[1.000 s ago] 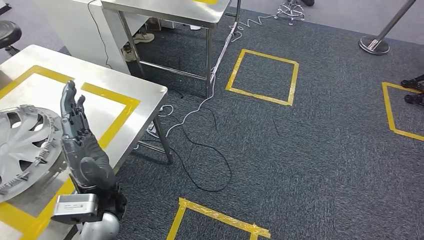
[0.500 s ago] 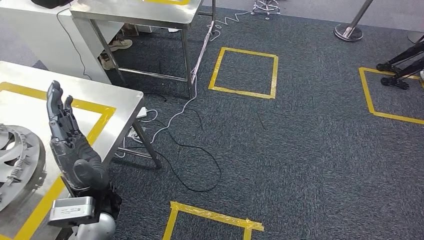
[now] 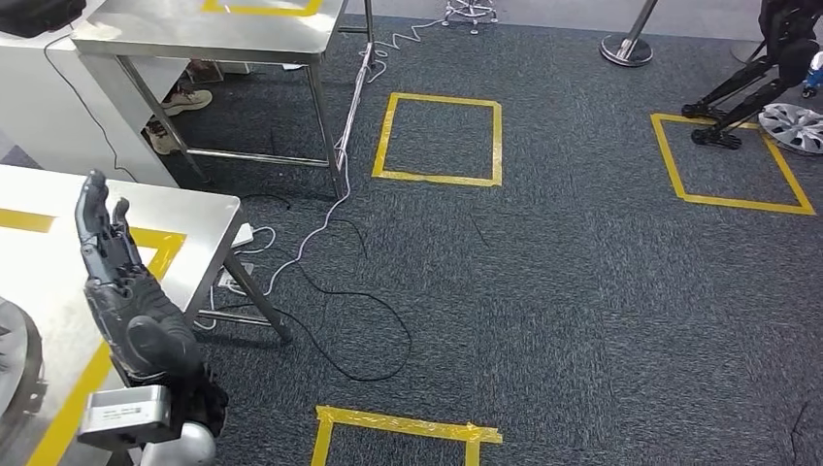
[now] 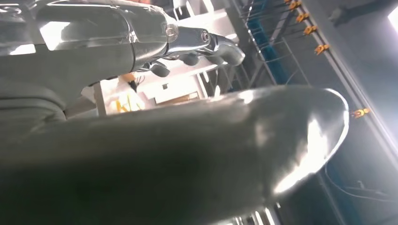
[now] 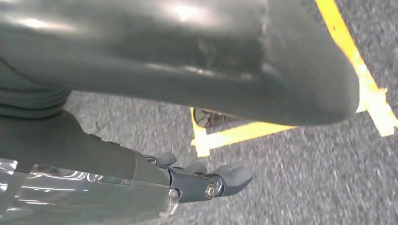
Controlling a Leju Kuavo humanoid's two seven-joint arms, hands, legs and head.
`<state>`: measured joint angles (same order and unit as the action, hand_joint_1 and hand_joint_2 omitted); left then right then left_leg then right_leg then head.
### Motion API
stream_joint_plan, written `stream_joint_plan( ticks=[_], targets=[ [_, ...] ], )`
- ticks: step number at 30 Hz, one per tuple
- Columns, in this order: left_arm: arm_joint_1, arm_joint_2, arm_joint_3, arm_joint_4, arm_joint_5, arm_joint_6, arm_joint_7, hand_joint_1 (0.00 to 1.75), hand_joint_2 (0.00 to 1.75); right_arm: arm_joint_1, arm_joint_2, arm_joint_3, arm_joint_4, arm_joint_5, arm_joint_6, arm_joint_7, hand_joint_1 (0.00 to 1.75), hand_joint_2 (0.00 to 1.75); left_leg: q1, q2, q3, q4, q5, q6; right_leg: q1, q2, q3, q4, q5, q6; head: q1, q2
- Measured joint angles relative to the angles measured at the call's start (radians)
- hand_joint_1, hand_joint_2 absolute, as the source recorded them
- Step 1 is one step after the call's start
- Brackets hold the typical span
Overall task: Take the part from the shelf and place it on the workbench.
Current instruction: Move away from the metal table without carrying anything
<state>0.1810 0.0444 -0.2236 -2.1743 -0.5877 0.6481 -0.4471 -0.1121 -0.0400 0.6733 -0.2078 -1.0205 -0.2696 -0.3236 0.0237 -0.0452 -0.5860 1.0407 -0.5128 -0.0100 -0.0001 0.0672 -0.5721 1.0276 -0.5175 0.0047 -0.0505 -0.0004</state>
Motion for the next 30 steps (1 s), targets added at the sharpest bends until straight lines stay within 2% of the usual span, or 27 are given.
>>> stream_joint_plan(
  ticks=[2, 4, 5, 6, 7, 8, 9, 10, 11, 12, 14, 15, 17, 19, 20, 21, 22, 23, 24, 25, 26, 28, 30],
  targets=[
    [0.001, -0.001, 0.001, 0.000, 0.006, 0.000, -0.007, 0.00, 0.00, -0.009, 0.001, 0.001, -0.001, 0.002, 0.001, -0.006, 0.00, 0.00, 0.002, 0.023, 0.007, -0.008, 0.000, 0.010, 0.000, -0.026, -0.021, 0.044, -0.029, 0.010, 0.004, 0.000],
    [0.001, -0.004, 0.002, 0.001, 0.010, 0.000, -0.012, 0.00, 0.00, -0.021, 0.001, 0.001, -0.001, 0.003, 0.002, -0.008, 0.00, 0.00, 0.000, 0.049, 0.012, -0.009, -0.003, 0.016, -0.003, -0.051, -0.079, 0.154, -0.082, 0.019, 0.007, 0.000],
    [0.001, -0.005, 0.002, 0.001, 0.012, 0.000, -0.013, 0.00, 0.00, -0.025, 0.001, 0.001, -0.001, 0.003, 0.002, -0.008, 0.00, 0.00, -0.002, 0.061, 0.013, -0.009, -0.006, 0.018, -0.005, -0.055, -0.109, 0.208, -0.101, 0.022, 0.007, 0.000],
    [0.000, -0.006, 0.002, 0.002, 0.016, 0.000, -0.015, 0.00, 0.00, -0.026, 0.001, 0.002, -0.001, 0.004, 0.002, -0.009, 0.00, 0.00, -0.003, 0.071, 0.014, -0.009, -0.008, 0.018, -0.007, -0.057, -0.128, 0.239, -0.103, 0.024, 0.007, 0.000],
    [0.000, -0.007, 0.002, 0.003, 0.018, 0.000, -0.016, 0.00, 0.00, -0.025, 0.001, 0.002, -0.001, 0.005, 0.002, -0.009, 0.00, 0.00, -0.003, 0.078, 0.016, -0.009, -0.010, 0.017, -0.008, -0.060, -0.130, 0.235, -0.087, 0.024, 0.007, 0.000],
    [0.000, -0.008, 0.003, 0.003, 0.021, 0.000, -0.018, 0.00, 0.00, -0.024, 0.000, 0.003, -0.001, 0.005, 0.002, -0.009, 0.00, 0.00, -0.004, 0.084, 0.019, -0.009, -0.013, 0.016, -0.009, -0.063, -0.113, 0.198, -0.056, 0.023, 0.007, 0.000],
    [-0.001, -0.010, 0.003, 0.004, 0.023, 0.000, -0.019, 0.00, 0.00, -0.023, -0.001, 0.005, -0.001, 0.005, 0.002, -0.009, 0.00, 0.00, -0.004, 0.089, 0.022, -0.009, -0.015, 0.013, -0.009, -0.069, -0.085, 0.138, -0.020, 0.020, 0.007, 0.000],
    [-0.001, -0.012, 0.003, 0.004, 0.025, 0.000, -0.022, 0.00, 0.00, -0.023, -0.003, 0.007, 0.000, 0.005, 0.002, -0.009, 0.00, 0.00, -0.006, 0.094, 0.025, -0.009, -0.018, 0.010, -0.005, -0.080, -0.055, 0.080, 0.005, 0.016, 0.007, 0.000],
    [-0.001, -0.015, 0.003, 0.004, 0.026, 0.000, -0.023, 0.00, 0.00, -0.025, -0.005, 0.008, -0.001, 0.005, 0.002, -0.009, 0.00, 0.00, -0.007, 0.098, 0.028, -0.009, -0.021, 0.006, -0.002, -0.089, -0.032, 0.034, 0.019, 0.011, 0.007, 0.000],
    [-0.001, -0.016, 0.003, 0.004, 0.029, 0.000, -0.025, 0.00, 0.00, -0.026, -0.007, 0.010, -0.001, 0.005, 0.002, -0.009, 0.00, 0.00, -0.007, 0.101, 0.029, -0.009, -0.022, 0.001, 0.003, -0.097, -0.019, 0.008, 0.021, 0.005, 0.007, 0.000],
    [-0.002, -0.017, 0.004, 0.004, 0.031, 0.000, -0.026, 0.00, 0.00, -0.026, -0.011, 0.011, -0.001, 0.005, 0.001, -0.008, 0.00, 0.00, -0.006, 0.109, 0.034, -0.013, -0.024, -0.010, 0.009, -0.095, -0.015, -0.003, 0.016, -0.006, 0.005, 0.000],
    [-0.003, -0.017, 0.004, 0.004, 0.032, 0.000, -0.027, 0.00, 0.00, -0.025, -0.012, 0.011, -0.001, 0.005, 0.001, -0.008, 0.00, 0.00, -0.004, 0.104, 0.038, -0.013, -0.027, -0.016, 0.008, -0.091, -0.010, -0.009, 0.018, -0.012, 0.005, 0.000],
    [-0.004, -0.018, 0.004, 0.004, 0.033, 0.000, -0.029, 0.00, 0.00, -0.027, -0.014, 0.012, 0.000, 0.005, 0.001, -0.008, 0.00, 0.00, -0.002, 0.073, 0.028, 0.021, -0.052, -0.024, 0.005, -0.083, 0.001, -0.023, 0.023, -0.025, 0.002, 0.000],
    [-0.003, -0.018, 0.004, 0.005, 0.035, 0.000, -0.030, 0.00, 0.00, -0.031, -0.016, 0.012, 0.000, 0.005, 0.000, -0.008, 0.00, 0.00, -0.001, 0.043, -0.027, 0.127, -0.104, -0.027, 0.004, -0.073, 0.007, -0.029, 0.024, -0.034, -0.002, 0.000],
    [-0.003, -0.018, 0.005, 0.006, 0.036, 0.000, -0.031, 0.00, 0.00, -0.032, -0.016, 0.011, 0.000, 0.005, 0.000, -0.008, 0.00, 0.00, -0.002, 0.040, -0.062, 0.186, -0.126, -0.028, 0.005, -0.066, 0.007, -0.028, 0.024, -0.038, -0.003, 0.000],
    [-0.002, -0.018, 0.005, 0.006, 0.039, 0.000, -0.031, 0.00, 0.00, -0.031, -0.017, 0.012, 0.000, 0.005, 0.000, -0.008, 0.00, 0.00, -0.002, 0.040, -0.088, 0.225, -0.131, -0.029, 0.006, -0.059, 0.008, -0.028, 0.022, -0.039, -0.004, 0.000],
    [-0.002, -0.018, 0.005, 0.007, 0.041, 0.000, -0.031, 0.00, 0.00, -0.030, -0.017, 0.012, 0.000, 0.004, 0.000, -0.007, 0.00, 0.00, -0.002, 0.040, -0.099, 0.232, -0.118, -0.029, 0.006, -0.051, 0.010, -0.027, 0.021, -0.039, -0.004, 0.000],
    [-0.002, -0.018, 0.005, 0.007, 0.043, 0.000, -0.031, 0.00, 0.00, -0.028, -0.017, 0.012, 0.000, 0.004, 0.000, -0.006, 0.00, 0.00, -0.002, 0.039, -0.093, 0.206, -0.088, -0.028, 0.006, -0.043, 0.012, -0.026, 0.018, -0.038, -0.004, 0.000],
    [-0.002, -0.018, 0.005, 0.007, 0.045, 0.000, -0.032, 0.00, 0.00, -0.028, -0.017, 0.012, 0.000, 0.003, 0.000, -0.006, 0.00, 0.00, -0.002, 0.034, -0.071, 0.153, -0.048, -0.026, 0.005, -0.034, 0.015, -0.023, 0.015, -0.035, -0.004, 0.000],
    [-0.002, -0.018, 0.005, 0.007, 0.045, 0.000, -0.032, 0.00, 0.00, -0.028, -0.017, 0.012, 0.000, 0.003, 0.000, -0.006, 0.00, 0.00, -0.001, 0.018, -0.046, 0.097, -0.017, -0.023, 0.005, -0.026, 0.016, -0.020, 0.011, -0.031, -0.004, 0.000],
    [-0.002, -0.018, 0.005, 0.007, 0.046, 0.000, -0.033, 0.00, 0.00, -0.028, -0.018, 0.012, 0.000, 0.002, 0.000, -0.006, 0.00, 0.00, 0.000, 0.003, -0.022, 0.046, 0.001, -0.020, 0.005, -0.018, 0.016, -0.015, 0.007, -0.026, -0.004, 0.000],
    [-0.003, -0.019, 0.005, 0.007, 0.044, 0.000, -0.031, 0.00, 0.00, -0.028, -0.019, 0.012, 0.000, -0.001, 0.000, -0.005, 0.00, 0.00, -0.001, -0.015, -0.001, 0.002, 0.003, -0.012, 0.003, -0.005, 0.011, -0.009, 0.002, -0.015, -0.003, 0.000],
    [-0.005, -0.021, 0.006, 0.007, 0.042, 0.000, -0.026, 0.00, 0.00, -0.026, -0.022, 0.012, -0.001, -0.004, 0.001, -0.005, 0.00, 0.00, -0.002, -0.001, 0.003, -0.006, 0.002, -0.002, -0.001, 0.005, 0.008, -0.010, 0.001, -0.003, -0.003, 0.000]
  ],
)
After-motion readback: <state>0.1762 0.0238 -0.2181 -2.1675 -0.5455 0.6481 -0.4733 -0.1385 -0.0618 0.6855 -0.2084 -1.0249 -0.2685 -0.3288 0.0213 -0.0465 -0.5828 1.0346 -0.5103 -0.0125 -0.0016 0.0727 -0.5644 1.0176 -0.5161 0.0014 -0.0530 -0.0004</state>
